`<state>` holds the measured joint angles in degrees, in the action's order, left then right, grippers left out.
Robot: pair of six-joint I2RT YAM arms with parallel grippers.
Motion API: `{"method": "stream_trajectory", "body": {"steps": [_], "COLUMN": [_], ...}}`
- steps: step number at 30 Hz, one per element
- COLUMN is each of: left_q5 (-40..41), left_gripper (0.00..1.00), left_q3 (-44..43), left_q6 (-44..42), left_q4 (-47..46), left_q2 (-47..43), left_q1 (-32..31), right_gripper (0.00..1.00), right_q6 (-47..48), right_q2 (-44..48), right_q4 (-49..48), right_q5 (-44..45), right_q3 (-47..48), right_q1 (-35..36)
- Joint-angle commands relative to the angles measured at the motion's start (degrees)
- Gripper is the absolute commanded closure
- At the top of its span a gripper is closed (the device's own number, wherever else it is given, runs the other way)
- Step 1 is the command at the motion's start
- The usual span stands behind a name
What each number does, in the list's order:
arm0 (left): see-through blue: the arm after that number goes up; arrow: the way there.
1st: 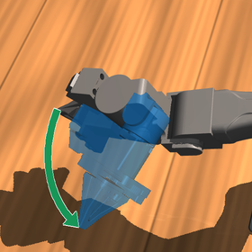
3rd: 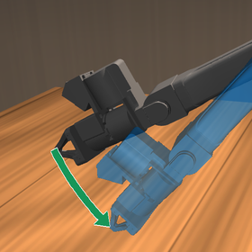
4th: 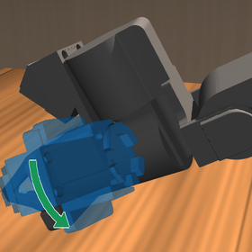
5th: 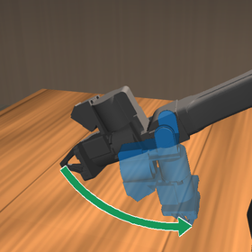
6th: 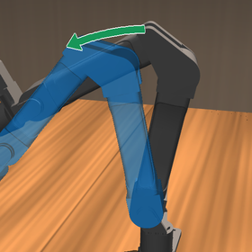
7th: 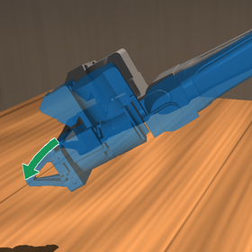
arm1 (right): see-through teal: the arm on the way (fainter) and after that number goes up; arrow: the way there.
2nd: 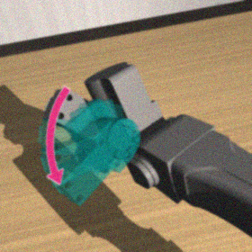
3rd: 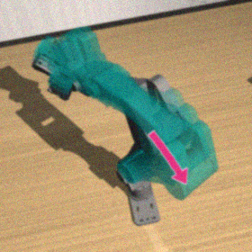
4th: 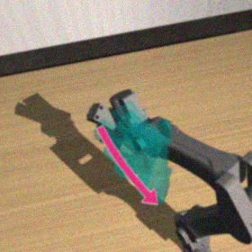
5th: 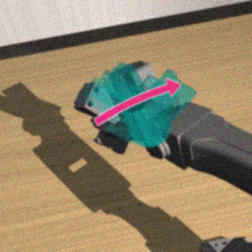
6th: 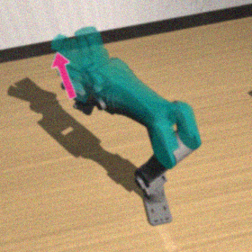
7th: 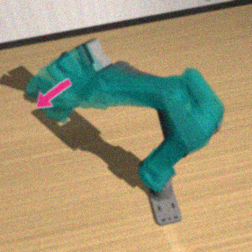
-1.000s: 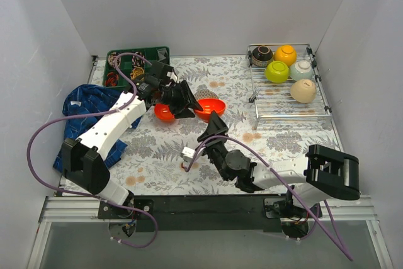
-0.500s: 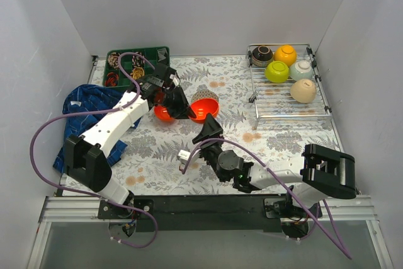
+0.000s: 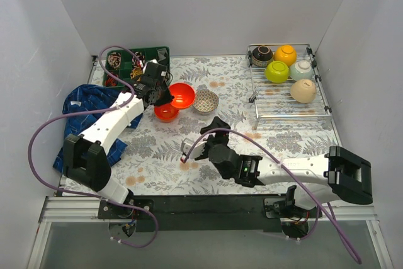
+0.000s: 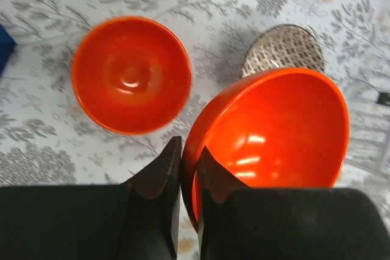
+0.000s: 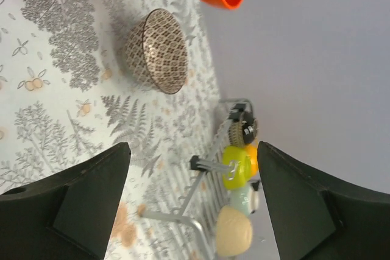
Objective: Unload the bowls from the dish rack
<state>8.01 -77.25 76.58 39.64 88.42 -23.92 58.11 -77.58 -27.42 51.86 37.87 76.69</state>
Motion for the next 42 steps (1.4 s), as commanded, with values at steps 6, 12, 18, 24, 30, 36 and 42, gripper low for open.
{"method": "stream_trajectory", "body": {"steps": [6,12,18,24,30,36,42], "left_q5": [12.91,12.82,13.0,12.64,11.42,8.17,0.61], "left_gripper": [1.0,1.0,0.96,0.74,0.48,0.26,0.47], "left_q3": [3.77,6.5,9.04,10.37,11.86,13.97,16.95], "left_q6": [-6.35,-6.88,-5.21,-5.21,-5.3,-4.68,-4.5], "left_q4": [-12.56,-14.85,-15.02,-15.64,-15.99,-16.08,-21.16], "left_q2": [2.71,6.14,6.41,5.97,1.5,-4.3,-8.44], "left_q1": [1.94,3.36,3.71,4.06,4.41,4.76,5.55], "right_gripper": [0.07,0.07,0.08,0.08,0.09,0.09,0.1], "right_q6": [-39.99,-48.69,-52.13,-54.42,-54.94,-55.38,-56.87], "right_q2": [7.26,12.98,16.85,17.99,16.24,12.64,8.85], "right_q4": [34.78,38.14,39.28,40.25,42.44,45.08,46.84], "right_q5": [-15.7,-23.46,-28.64,-31.99,-31.73,-31.29,-33.74], "right_q3": [7.92,7.84,6.52,6.43,9.76,14.85,19.08], "right_q1": [-14.42,-26.47,-35.27,-41.25,-46.0,-51.19,-55.68]}}
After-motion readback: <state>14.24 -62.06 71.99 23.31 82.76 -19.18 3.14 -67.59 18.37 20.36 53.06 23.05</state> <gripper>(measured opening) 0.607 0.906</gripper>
